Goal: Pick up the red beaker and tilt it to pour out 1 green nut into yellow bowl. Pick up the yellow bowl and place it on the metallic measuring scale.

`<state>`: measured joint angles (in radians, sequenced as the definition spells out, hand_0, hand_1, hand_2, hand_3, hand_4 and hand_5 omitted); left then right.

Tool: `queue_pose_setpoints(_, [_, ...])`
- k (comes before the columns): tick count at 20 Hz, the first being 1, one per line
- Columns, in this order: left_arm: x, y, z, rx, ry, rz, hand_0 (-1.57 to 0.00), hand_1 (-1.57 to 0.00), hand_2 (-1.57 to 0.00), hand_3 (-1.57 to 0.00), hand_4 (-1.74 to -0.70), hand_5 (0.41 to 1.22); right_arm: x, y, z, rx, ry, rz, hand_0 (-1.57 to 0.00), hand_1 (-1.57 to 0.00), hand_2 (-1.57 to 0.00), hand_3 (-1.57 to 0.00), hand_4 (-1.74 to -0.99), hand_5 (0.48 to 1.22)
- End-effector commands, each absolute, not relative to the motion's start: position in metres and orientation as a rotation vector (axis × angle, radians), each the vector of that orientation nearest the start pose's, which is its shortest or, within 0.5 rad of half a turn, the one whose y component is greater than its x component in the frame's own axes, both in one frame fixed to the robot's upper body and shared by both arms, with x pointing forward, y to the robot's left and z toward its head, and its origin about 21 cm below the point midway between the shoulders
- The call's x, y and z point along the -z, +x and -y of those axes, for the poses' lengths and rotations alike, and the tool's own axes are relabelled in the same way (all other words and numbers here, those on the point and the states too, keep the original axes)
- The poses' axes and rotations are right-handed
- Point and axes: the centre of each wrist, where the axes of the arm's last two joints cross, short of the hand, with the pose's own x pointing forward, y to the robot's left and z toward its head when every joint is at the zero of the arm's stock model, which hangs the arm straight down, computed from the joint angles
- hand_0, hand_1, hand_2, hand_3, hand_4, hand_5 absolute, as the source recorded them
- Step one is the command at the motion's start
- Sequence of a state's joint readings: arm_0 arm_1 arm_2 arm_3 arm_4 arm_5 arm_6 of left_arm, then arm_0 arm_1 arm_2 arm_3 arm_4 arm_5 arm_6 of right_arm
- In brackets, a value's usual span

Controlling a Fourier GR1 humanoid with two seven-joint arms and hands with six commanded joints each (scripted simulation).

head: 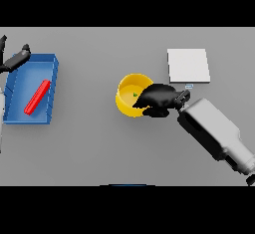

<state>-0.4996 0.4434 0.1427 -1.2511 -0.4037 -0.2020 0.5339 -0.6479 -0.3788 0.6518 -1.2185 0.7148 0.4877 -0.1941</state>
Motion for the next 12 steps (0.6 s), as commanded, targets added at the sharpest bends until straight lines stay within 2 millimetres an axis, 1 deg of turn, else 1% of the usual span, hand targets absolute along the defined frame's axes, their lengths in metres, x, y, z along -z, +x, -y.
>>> queue_pose_setpoints(1, [-0.125, 0.359, -0.334, 0.468, 0.704, 1.091, 0.0, 0.0, 0.0, 0.0, -0.78, 0.726, -0.065, 0.348, 0.14, -1.971, -0.204, 1.299, -1.5, -1.49, -1.49, -1.31, -1.705, 1.209])
queue_pose_setpoints(2, [-0.123, 0.359, -0.333, 0.476, 0.7, 1.085, 0.0, 0.0, 0.0, 0.0, -0.78, 0.727, -0.072, 0.35, 0.144, -1.964, -0.203, 1.302, -1.52, -1.51, -1.5, -1.35, -1.711, 1.211])
queue_pose_setpoints(3, [-0.123, 0.36, -0.331, 0.474, 0.702, 1.09, 0.0, 0.0, 0.0, 0.0, -0.78, 0.727, -0.079, 0.35, 0.144, -1.958, -0.202, 1.311, -1.53, -1.52, -1.52, -1.36, -1.714, 1.213])
queue_pose_setpoints(5, [-0.124, 0.36, -0.332, 0.474, 0.702, 1.096, 0.0, 0.0, 0.0, 0.0, -0.79, 0.731, -0.09, 0.351, 0.147, -1.954, -0.216, 1.322, -1.54, -1.54, -1.54, -1.34, -1.719, 1.216])
queue_pose_setpoints(7, [-0.125, 0.359, -0.335, 0.466, 0.704, 1.103, 0.0, 0.0, 0.0, 0.0, -0.79, 0.737, -0.096, 0.348, 0.151, -1.958, -0.24, 1.307, -1.55, -1.55, -1.55, -1.3, -1.721, 1.218])
queue_pose_setpoints(8, [-0.126, 0.36, -0.335, 0.467, 0.701, 1.115, 0.0, 0.0, 0.0, 0.0, -0.8, 0.737, -0.1, 0.351, 0.15, -1.951, -0.259, 1.298, -1.56, -1.55, -1.55, -1.31, -1.722, 1.218])
queue_pose_setpoints(9, [-0.128, 0.36, -0.334, 0.473, 0.7, 1.117, 0.0, 0.0, 0.0, 0.0, -0.8, 0.737, -0.103, 0.354, 0.149, -1.946, -0.27, 1.295, -1.56, -1.55, -1.56, -1.36, -1.724, 1.218])
queue_pose_setpoints(10, [-0.13, 0.361, -0.335, 0.469, 0.706, 1.119, 0.0, 0.0, 0.0, 0.0, -0.8, 0.737, -0.105, 0.357, 0.146, -1.942, -0.278, 1.289, -1.56, -1.55, -1.56, -1.35, -1.724, 1.218])
queue_pose_setpoints(11, [-0.127, 0.364, -0.336, 0.47, 0.706, 1.106, 0.0, 0.0, 0.0, 0.0, -0.8, 0.741, -0.11, 0.362, 0.148, -1.936, -0.275, 1.297, -1.56, -1.55, -1.56, -1.32, -1.723, 1.218])
queue_pose_setpoints(12, [-0.13, 0.365, -0.333, 0.471, 0.703, 1.108, 0.0, 0.0, 0.0, 0.0, -0.8, 0.744, -0.114, 0.365, 0.15, -1.924, -0.292, 1.299, -1.57, -1.56, -1.56, -1.29, -1.723, 1.219])
